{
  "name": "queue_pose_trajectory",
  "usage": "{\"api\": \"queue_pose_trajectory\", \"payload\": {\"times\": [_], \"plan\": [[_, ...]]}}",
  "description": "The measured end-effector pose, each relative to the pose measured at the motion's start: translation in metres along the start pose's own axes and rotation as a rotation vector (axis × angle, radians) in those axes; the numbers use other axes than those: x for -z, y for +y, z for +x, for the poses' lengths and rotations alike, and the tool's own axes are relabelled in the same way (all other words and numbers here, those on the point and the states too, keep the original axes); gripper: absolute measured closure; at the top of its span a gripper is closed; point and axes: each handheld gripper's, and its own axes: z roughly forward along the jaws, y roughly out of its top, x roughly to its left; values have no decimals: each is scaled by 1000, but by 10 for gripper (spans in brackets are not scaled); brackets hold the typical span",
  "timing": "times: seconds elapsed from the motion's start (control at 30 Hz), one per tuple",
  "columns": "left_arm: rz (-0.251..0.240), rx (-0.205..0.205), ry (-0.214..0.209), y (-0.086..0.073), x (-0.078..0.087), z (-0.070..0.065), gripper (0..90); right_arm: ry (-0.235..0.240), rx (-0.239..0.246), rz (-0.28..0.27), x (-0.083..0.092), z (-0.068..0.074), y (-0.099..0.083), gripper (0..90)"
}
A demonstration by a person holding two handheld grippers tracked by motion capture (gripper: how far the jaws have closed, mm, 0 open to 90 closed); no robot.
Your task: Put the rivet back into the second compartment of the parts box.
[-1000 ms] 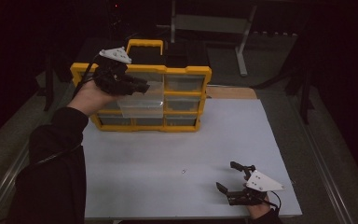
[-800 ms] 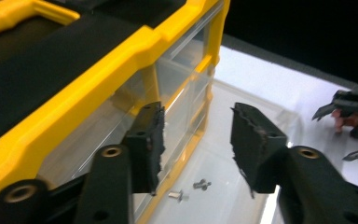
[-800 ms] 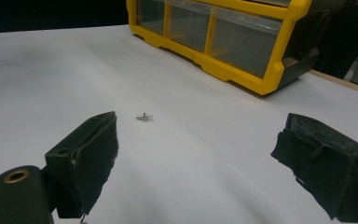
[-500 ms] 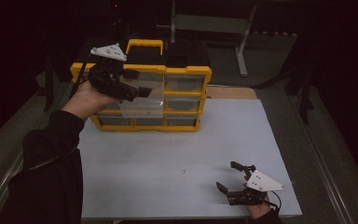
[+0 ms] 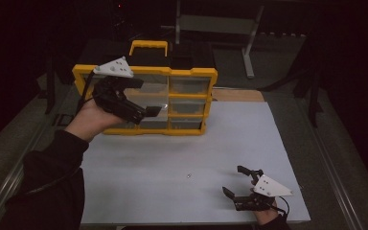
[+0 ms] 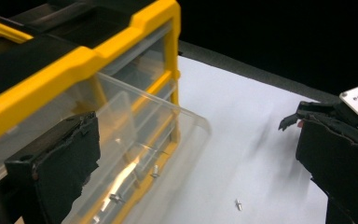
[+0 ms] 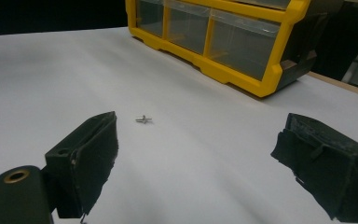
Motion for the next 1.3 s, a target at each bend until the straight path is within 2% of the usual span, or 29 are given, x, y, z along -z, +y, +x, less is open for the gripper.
{"api": "queue_pose_trajectory", "payload": {"times": [0.03, 0.17, 0.2, 0.27, 0.3, 0.33, 0.37, 0.43, 0.47, 0.5, 0.6, 0.63, 0.77, 0.83, 0.9, 0.93, 0.97, 1.03, 1.1, 1.3], "plan": [[2, -4, 5, -1, -1, -4, 0, 0, 0, 1, 0, 0, 0, 111], [-6, -18, -41, -7, -7, -16, 0, 0, 0, 0, 0, 0, 0, 111], [-6, -22, -35, -9, -9, -20, 0, 0, 0, 0, 0, 0, 0, 111], [-14, -25, -67, -12, -13, -25, 0, 0, -2, 0, 0, 0, 0, 111], [-13, -33, -62, -15, -16, -31, 0, -1, 0, -1, 0, 0, 0, 111], [-11, -41, -86, -18, -20, -35, 0, -1, 2, -2, 0, 0, 0, 111], [-11, -41, -86, -18, -20, -35, 0, -1, 2, -2, 0, 0, 0, 111], [-14, -40, -98, -23, -27, -42, 0, -2, 0, -2, 0, 0, 0, 111], [-11, -38, -122, -29, -35, -49, 0, -2, 0, -2, 1, 0, 0, 111], [-11, -38, -122, -29, -35, -49, 0, -2, 0, -2, 1, 0, 0, 111], [12, -48, -171, -41, -54, -61, 0, -2, 4, -5, 1, 0, 1, 111], [12, -48, -171, -41, -54, -61, 0, -2, 4, -5, 1, 0, 1, 111], [37, -34, -206, -54, -73, -67, 0, -2, 0, -5, 1, -1, 1, 111], [49, -26, -226, -61, -82, -70, 0, -1, 2, -6, 2, 0, 1, 111], [62, -30, -229, -68, -92, -74, 0, -2, 2, -7, 2, 0, 1, 111], [69, -30, -239, -76, -101, -78, 0, -2, 2, -7, 2, 0, 1, 111], [69, -30, -239, -76, -101, -78, 0, -2, 2, -7, 2, 0, 1, 111], [63, -14, -263, -85, -111, -80, 2, 0, 2, -7, 2, -1, 1, 111], [77, -7, -270, -95, -123, -82, 3, 1, 2, -6, 2, 0, 1, 111], [95, 0, -266, -113, -143, -84, 45, 3, 7, -5, 1, -1, 1, 111]]}}
